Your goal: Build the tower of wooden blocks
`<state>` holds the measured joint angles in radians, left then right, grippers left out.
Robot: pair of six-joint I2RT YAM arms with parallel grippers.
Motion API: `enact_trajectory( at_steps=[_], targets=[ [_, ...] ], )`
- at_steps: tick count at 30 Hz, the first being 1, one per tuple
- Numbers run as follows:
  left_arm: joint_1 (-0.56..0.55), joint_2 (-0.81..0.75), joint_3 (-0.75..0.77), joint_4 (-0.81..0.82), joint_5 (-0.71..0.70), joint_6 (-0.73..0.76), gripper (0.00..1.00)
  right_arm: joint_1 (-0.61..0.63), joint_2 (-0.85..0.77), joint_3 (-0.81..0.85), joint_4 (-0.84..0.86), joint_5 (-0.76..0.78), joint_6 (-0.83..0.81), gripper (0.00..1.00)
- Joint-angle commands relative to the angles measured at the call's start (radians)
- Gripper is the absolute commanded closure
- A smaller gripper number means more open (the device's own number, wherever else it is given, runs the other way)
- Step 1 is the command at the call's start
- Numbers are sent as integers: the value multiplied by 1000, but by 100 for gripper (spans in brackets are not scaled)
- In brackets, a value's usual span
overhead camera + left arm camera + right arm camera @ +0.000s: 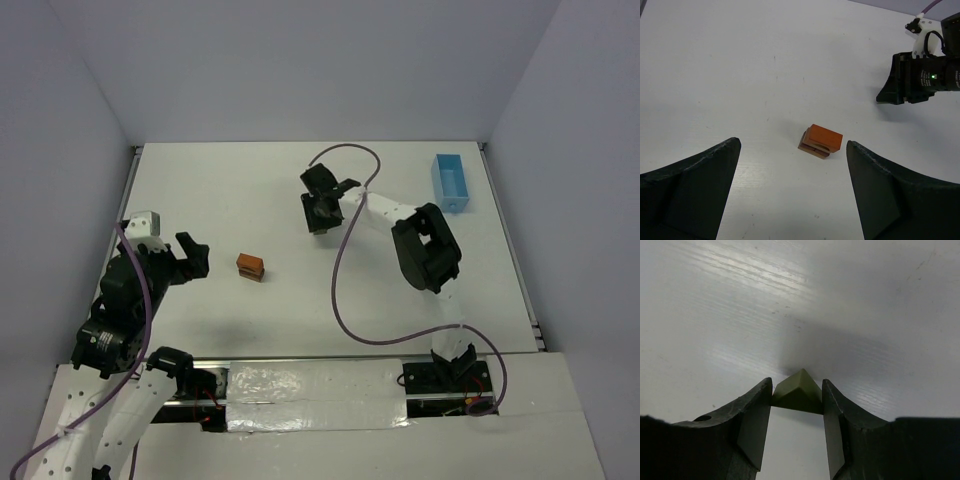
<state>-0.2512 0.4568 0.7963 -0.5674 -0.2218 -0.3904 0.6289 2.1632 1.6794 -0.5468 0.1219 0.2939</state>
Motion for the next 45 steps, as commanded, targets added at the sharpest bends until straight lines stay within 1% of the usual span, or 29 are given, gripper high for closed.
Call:
enact_trajectory(
  at_steps=[1, 2, 3, 5, 6, 7, 8, 9, 10, 11, 12, 13, 14, 15, 16, 17, 18, 19, 20, 22, 25, 27, 30, 32, 33, 35, 37, 39, 45],
  targets=[
    [4, 5, 1, 43, 12, 27, 0, 29, -158, -62, 93, 24, 5, 72],
    [4, 3, 3, 43, 13, 25, 1, 40, -189, -88, 116, 25, 2, 74],
    [4, 3, 4, 44, 15, 25, 0, 48, -222, -122, 193, 15, -5, 75],
    [4, -3, 7, 52, 39, 24, 1, 87, -357, -251, 286, 16, -13, 76],
    [4, -4, 11, 49, 58, 21, 0, 106, -408, -359, 406, 3, -48, 77],
    [4, -3, 24, 43, 82, 9, 0, 130, -527, -419, 483, -8, -79, 78],
    [4, 8, 33, 37, 161, -28, 1, 197, -589, -540, 625, 1, -151, 79],
    [4, 17, 43, 35, 217, -48, 1, 237, -709, -603, 695, -1, -197, 78],
    [4, 37, 64, 38, 283, -100, 0, 279, -768, -663, 772, -7, -247, 77],
    [6, 46, 75, 41, 418, -131, 1, 364, -831, -732, 923, -8, -292, 77],
    [6, 55, 84, 50, 491, -165, 0, 399, -944, -851, 989, -37, -349, 77],
    [6, 62, 92, 69, 565, -242, 0, 426, -992, -898, 1049, -59, -413, 74],
    [6, 59, 86, 131, 631, -290, 1, 443, -1034, -934, 1108, -85, -432, 73],
    [4, 51, 63, 174, 742, -341, 1, 471, -1096, -966, 1108, -117, -443, 73],
    [4, 28, 44, 220, 786, -452, 0, 477, -1118, -969, 1099, -155, -455, 73],
    [4, 16, 25, 324, 826, -508, 1, 485, -1138, -972, 1079, -181, -463, 74],
    [4, 2, 2, 374, 860, -559, 0, 508, -1170, -980, 1076, -197, -469, 74],
    [4, -19, -41, 464, 918, -653, 1, 518, -1186, -983, 1076, -233, -473, 74],
    [4, -27, -61, 465, 944, -697, 1, 529, -1203, -988, 1081, -255, -483, 74],
    [4, -47, -118, 590, 1019, -808, 1, 570, -1237, -1004, 1096, -278, -512, 74],
    [4, -70, -176, 737, 1071, -928, 1, 610, -1249, -1014, 1143, -289, -576, 74],
    [4, -72, -187, 762, 1088, -950, 1, 630, -1235, -1006, 1177, -303, -624, 74],
    [4, -70, -184, 735, 1108, -941, 2, 667, -1194, -982, 1213, -286, -660, 74],
    [4, -70, -195, 768, 1124, -965, 3, 681, -1151, -953, 1216, -277, -673, 74],
    [4, -72, -212, 837, 1130, -1011, 7, 683, -1136, -943, 1219, -278, -682, 74],
    [4, -73, -220, 888, 1148, -1044, 13, 689, -1102, -928, 1231, -277, -688, 74],
    [4, -69, -210, 881, 1159, -1038, 21, 692, -1088, -922, 1246, -275, -705, 74],
    [4, -69, -195, 861, 1170, -1015, 26, 693, -1076, -913, 1265, -271, -717, 74],
    [4, -66, -200, 796, 1176, -958, 25, 692, -1056, -870, 1259, -292, -734, 74]
  ],
)
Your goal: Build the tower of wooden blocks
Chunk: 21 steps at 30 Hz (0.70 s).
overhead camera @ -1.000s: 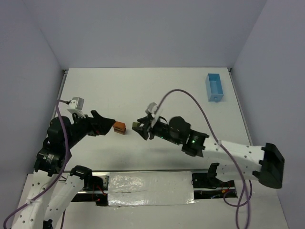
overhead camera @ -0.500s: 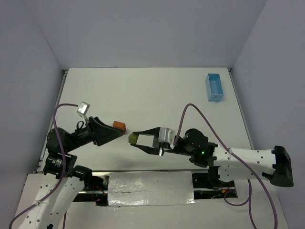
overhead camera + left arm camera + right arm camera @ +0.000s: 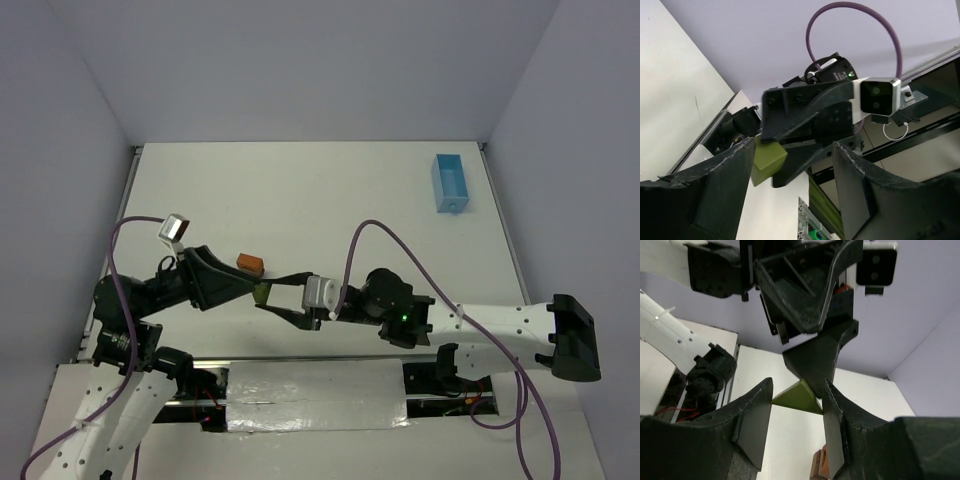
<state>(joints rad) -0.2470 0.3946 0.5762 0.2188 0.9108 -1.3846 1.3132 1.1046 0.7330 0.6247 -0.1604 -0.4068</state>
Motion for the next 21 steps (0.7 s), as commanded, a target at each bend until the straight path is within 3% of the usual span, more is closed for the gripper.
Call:
enact_trajectory(
  at_steps=[1, 8, 12, 16, 21],
  targets=[
    [0, -3, 20, -5, 36, 50, 24, 8, -2, 81, 84, -20, -30, 74],
    [0, 10, 54, -124, 0, 147, 3, 17, -17, 66, 78, -33, -33, 74],
    [0, 10, 47, -44, 14, 87, 1, 20, 0, 72, 63, -1, -50, 75],
    [0, 6, 48, 7, 33, 52, 9, 21, 0, 59, 110, -7, -66, 75],
    [0, 1, 24, 128, 57, -40, 29, 20, 34, 69, 144, -21, -104, 75]
  ],
)
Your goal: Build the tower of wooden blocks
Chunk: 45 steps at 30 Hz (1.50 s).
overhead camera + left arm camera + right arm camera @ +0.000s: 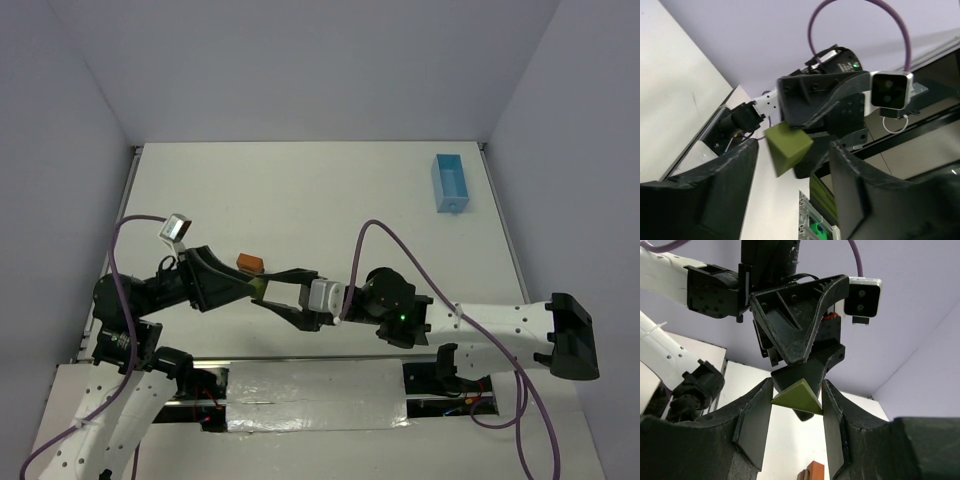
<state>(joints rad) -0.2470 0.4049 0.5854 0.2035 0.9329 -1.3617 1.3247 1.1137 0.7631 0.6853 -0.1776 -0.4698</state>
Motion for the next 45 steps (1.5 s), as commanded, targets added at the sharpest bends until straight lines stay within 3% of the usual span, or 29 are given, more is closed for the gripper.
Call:
enact_trajectory(
  at_steps=[1, 6, 10, 15, 17, 22, 24, 31, 35, 37, 42, 45],
  targets=[
    [0, -11, 13, 158, 38, -89, 31, 5, 32, 42, 91, 0, -46, 75],
    [0, -12, 25, 157, 46, -86, 48, 4, 80, 51, 105, 12, -76, 75],
    [0, -6, 21, 137, 43, -66, 80, 5, 87, 25, 122, 20, -76, 74],
    [0, 3, 45, 28, 0, 47, 100, 4, 83, 1, 91, 21, -81, 69],
    [0, 5, 73, -85, -25, 111, 100, 5, 75, -8, 85, 26, -79, 63],
    [0, 3, 158, -275, -120, 300, 100, 5, 58, -12, 85, 97, -40, 28],
    [0, -1, 188, -337, -146, 363, 100, 5, 55, 8, 40, 138, 25, 1],
    [0, 9, 226, -473, -270, 490, 100, 8, 75, 174, -258, 292, 331, 0],
    [0, 15, 231, -524, -324, 561, 100, 16, 63, 234, -394, 520, 648, 0],
    [0, 2, 220, -507, -347, 556, 100, 33, 40, 219, -421, 617, 723, 0],
    [0, -41, 176, -464, -449, 411, 100, 168, 121, 280, -477, 955, 698, 0],
    [0, -67, 157, -455, -511, 291, 100, 205, 217, 308, -402, 1019, 675, 0]
  ],
)
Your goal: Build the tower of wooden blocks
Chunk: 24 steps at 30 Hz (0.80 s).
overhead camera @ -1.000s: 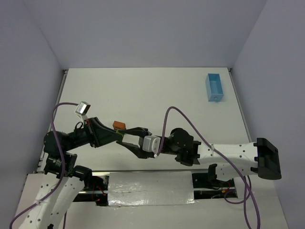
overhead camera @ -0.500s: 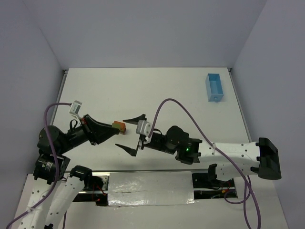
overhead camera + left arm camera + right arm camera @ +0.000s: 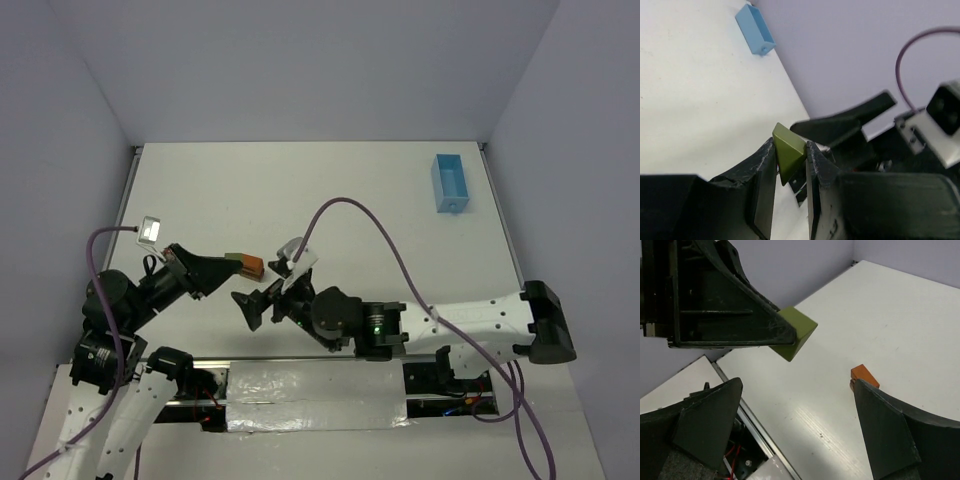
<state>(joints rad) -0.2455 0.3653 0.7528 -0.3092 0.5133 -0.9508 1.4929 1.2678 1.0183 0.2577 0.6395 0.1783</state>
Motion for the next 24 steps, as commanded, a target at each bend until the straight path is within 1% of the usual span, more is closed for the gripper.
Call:
enact_trajectory(
  at_steps=[1, 2, 3, 4, 6, 7, 8, 9, 11, 13, 15, 20, 24],
  targets=[
    [-1, -34, -12, 53, -108, -150, 100, 44, 80, 52, 105, 221, -3, 0],
    [-1, -49, -10, 36, -125, -207, 100, 53, 97, 52, 150, 250, -26, 0],
    [-1, -58, -10, 29, -154, -233, 100, 62, 129, 51, 258, 265, -64, 0],
    [-1, -68, -6, 19, -168, -284, 100, 63, 143, 52, 306, 266, -123, 0],
    [-1, -95, 2, -10, -206, -330, 100, 63, 185, 74, 392, 262, -158, 0],
    [-1, -103, 6, -17, -216, -365, 100, 64, 197, 81, 428, 287, -172, 2],
    [-1, -115, 11, -45, -225, -382, 100, 64, 206, 85, 460, 299, -230, 3],
    [-1, -118, 23, -59, -245, -394, 100, 63, 217, 82, 529, 310, -244, 9],
    [-1, -124, 33, -86, -260, -417, 100, 63, 216, 72, 586, 292, -273, 16],
    [-1, -127, 37, -93, -271, -433, 100, 61, 219, 88, 584, 267, -266, 23],
    [-1, -124, 30, -84, -265, -442, 100, 61, 226, 105, 577, 253, -260, 26],
    [-1, -121, 17, -82, -253, -468, 100, 63, 206, 75, 583, 163, -211, 29],
    [-1, -126, 11, -64, -246, -494, 100, 59, 235, 104, 565, 181, -230, 28]
  ],
)
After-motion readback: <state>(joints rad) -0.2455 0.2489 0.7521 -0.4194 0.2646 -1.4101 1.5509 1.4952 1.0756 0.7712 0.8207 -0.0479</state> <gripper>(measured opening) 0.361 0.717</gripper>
